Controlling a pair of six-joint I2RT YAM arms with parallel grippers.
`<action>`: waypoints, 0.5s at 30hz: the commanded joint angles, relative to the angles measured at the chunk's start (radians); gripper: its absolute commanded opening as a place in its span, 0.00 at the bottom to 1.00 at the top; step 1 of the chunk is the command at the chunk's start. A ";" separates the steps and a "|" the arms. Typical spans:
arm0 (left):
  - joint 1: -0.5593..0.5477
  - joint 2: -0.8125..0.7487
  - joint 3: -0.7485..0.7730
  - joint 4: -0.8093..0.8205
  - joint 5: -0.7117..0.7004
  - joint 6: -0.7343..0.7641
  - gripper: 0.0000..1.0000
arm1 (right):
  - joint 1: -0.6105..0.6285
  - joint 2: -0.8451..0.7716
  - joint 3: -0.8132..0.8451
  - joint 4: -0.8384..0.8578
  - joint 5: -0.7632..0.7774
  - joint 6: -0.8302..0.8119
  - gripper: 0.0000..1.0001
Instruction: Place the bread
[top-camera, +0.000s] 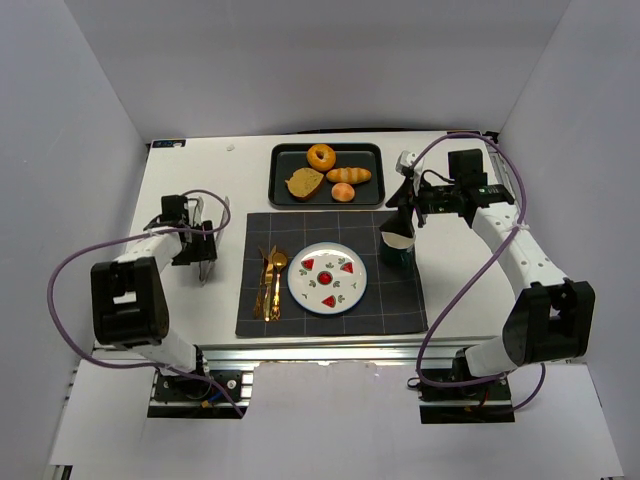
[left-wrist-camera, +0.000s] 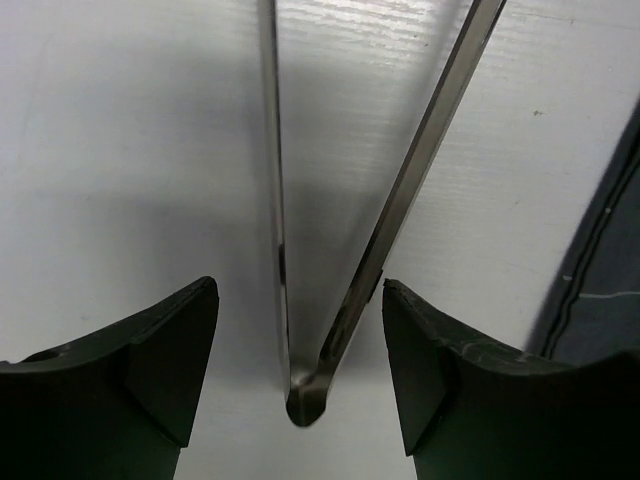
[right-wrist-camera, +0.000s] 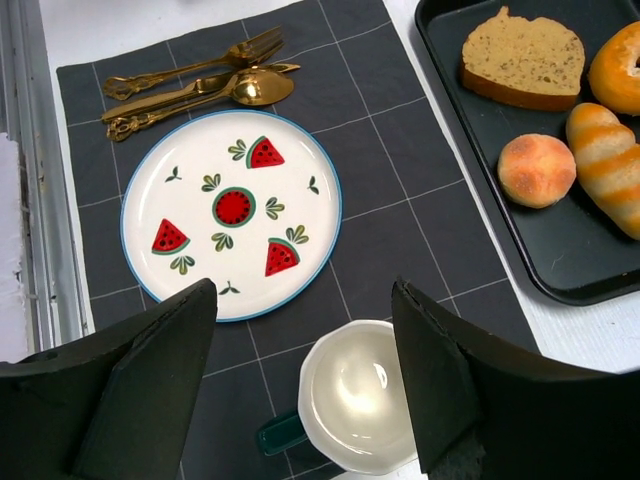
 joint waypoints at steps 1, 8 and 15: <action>-0.002 0.029 0.054 0.087 0.073 0.101 0.76 | -0.001 -0.041 0.001 0.025 -0.021 -0.004 0.75; -0.007 0.148 0.082 0.128 0.102 0.117 0.76 | -0.003 -0.067 -0.031 0.038 -0.001 0.005 0.76; -0.025 0.204 0.044 0.162 0.064 0.117 0.58 | -0.009 -0.073 -0.028 0.043 0.015 0.007 0.76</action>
